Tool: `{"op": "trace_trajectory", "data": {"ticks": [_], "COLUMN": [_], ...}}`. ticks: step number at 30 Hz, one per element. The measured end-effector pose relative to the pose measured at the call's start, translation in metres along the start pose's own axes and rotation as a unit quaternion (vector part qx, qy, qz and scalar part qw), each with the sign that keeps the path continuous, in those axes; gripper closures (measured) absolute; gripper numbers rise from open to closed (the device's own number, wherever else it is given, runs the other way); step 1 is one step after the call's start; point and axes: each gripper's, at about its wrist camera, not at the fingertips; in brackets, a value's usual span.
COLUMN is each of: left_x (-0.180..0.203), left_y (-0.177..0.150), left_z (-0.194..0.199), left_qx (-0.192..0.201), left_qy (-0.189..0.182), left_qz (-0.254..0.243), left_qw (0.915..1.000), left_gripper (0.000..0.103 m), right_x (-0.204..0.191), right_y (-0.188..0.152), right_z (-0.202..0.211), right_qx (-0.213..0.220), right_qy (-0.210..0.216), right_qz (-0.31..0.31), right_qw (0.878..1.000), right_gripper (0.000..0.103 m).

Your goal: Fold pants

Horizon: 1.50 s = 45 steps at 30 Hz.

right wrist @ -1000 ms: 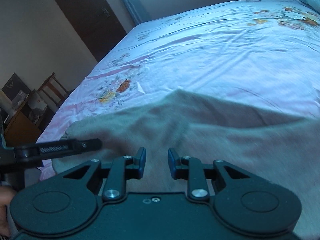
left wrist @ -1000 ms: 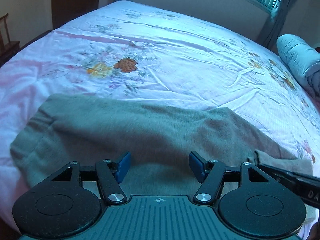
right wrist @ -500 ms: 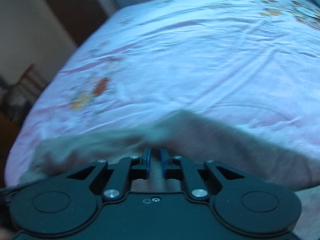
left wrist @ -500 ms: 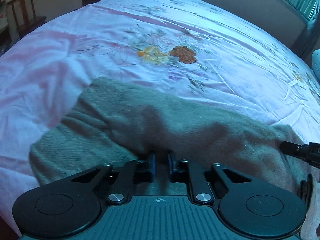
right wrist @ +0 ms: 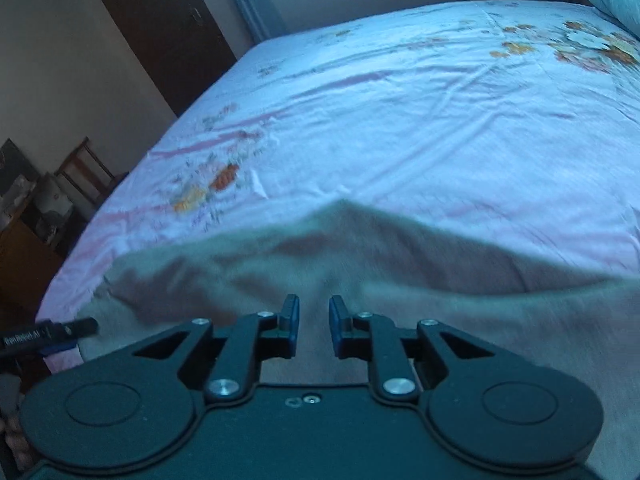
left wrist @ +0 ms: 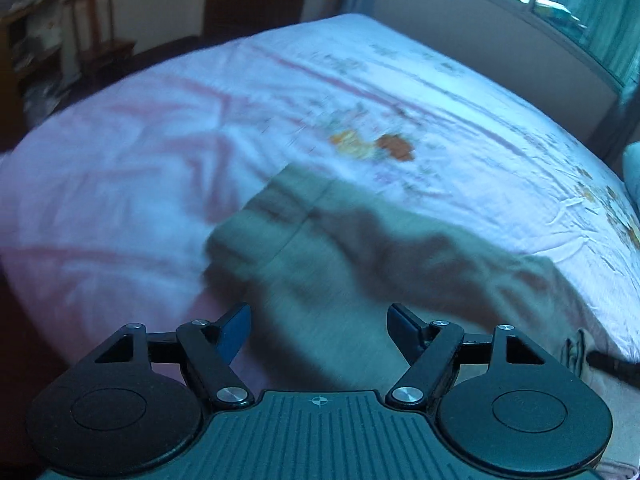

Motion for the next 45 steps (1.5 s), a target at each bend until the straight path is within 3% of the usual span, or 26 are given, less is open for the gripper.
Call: {"op": "trace_trajectory", "data": {"ticks": [6, 13, 17, 19, 21, 22, 27, 31, 33, 35, 38, 42, 45], "left_x": [-0.010, 0.000, 0.002, 0.002, 0.003, 0.003, 0.005, 0.007, 0.010, 0.013, 0.018, 0.029, 0.041], "left_y": [-0.024, -0.024, -0.023, -0.024, -0.026, -0.026, -0.027, -0.025, -0.024, -0.023, -0.022, -0.024, -0.025], "left_z": [-0.009, -0.002, -0.005, -0.007, -0.009, -0.010, -0.009, -0.010, -0.008, -0.008, -0.010, -0.012, -0.015], "left_qx": [-0.020, -0.008, -0.008, -0.010, -0.013, -0.014, -0.009, -0.008, -0.006, -0.003, -0.007, -0.012, -0.017], "left_qy": [-0.001, -0.016, -0.024, -0.026, -0.027, -0.028, -0.029, -0.033, -0.038, -0.041, -0.044, -0.047, -0.040], "left_qz": [0.031, 0.028, 0.027, 0.028, 0.031, 0.033, 0.032, 0.033, 0.032, 0.028, 0.026, 0.015, -0.003], "left_qw": [0.9993, 0.9995, 0.9993, 0.9992, 0.9991, 0.9990, 0.9990, 0.9989, 0.9987, 0.9988, 0.9987, 0.9987, 0.9991], "left_gripper": [0.028, 0.028, 0.028, 0.028, 0.028, 0.028, 0.028, 0.028, 0.028, 0.028, 0.028, 0.028, 0.028], "right_x": [0.018, 0.007, 0.007, 0.007, 0.006, 0.003, -0.002, -0.015, -0.019, -0.013, 0.001, 0.007, 0.009], "right_y": [-0.030, -0.018, -0.019, -0.019, -0.016, -0.017, -0.020, -0.024, -0.028, -0.029, -0.024, -0.024, -0.024], "right_z": [0.005, -0.015, -0.027, -0.027, -0.020, -0.020, -0.031, -0.042, -0.045, -0.042, -0.028, -0.018, -0.016], "right_qx": [-0.002, 0.027, 0.019, 0.013, 0.008, 0.008, 0.016, 0.011, 0.013, 0.021, 0.029, 0.023, 0.020], "right_qy": [-0.046, -0.083, -0.103, -0.102, -0.083, -0.085, -0.117, -0.140, -0.150, -0.144, -0.099, -0.060, -0.054], "right_qz": [-0.013, -0.002, 0.011, 0.018, -0.001, 0.002, 0.020, 0.058, 0.078, 0.078, 0.028, -0.006, -0.005], "right_qw": [0.999, 0.996, 0.994, 0.995, 0.997, 0.996, 0.993, 0.988, 0.985, 0.986, 0.994, 0.998, 0.998], "right_gripper": [0.093, 0.084, 0.087, 0.096, 0.098, 0.090, 0.092, 0.076, 0.078, 0.088, 0.102, 0.103, 0.103]}}
Point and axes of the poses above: each gripper's, at about its wrist camera, not at the fingertips, and z roughly against the way its jaws point, x to its right, y to its top, and after that the axes turned 13 degrees about -z, right-handed
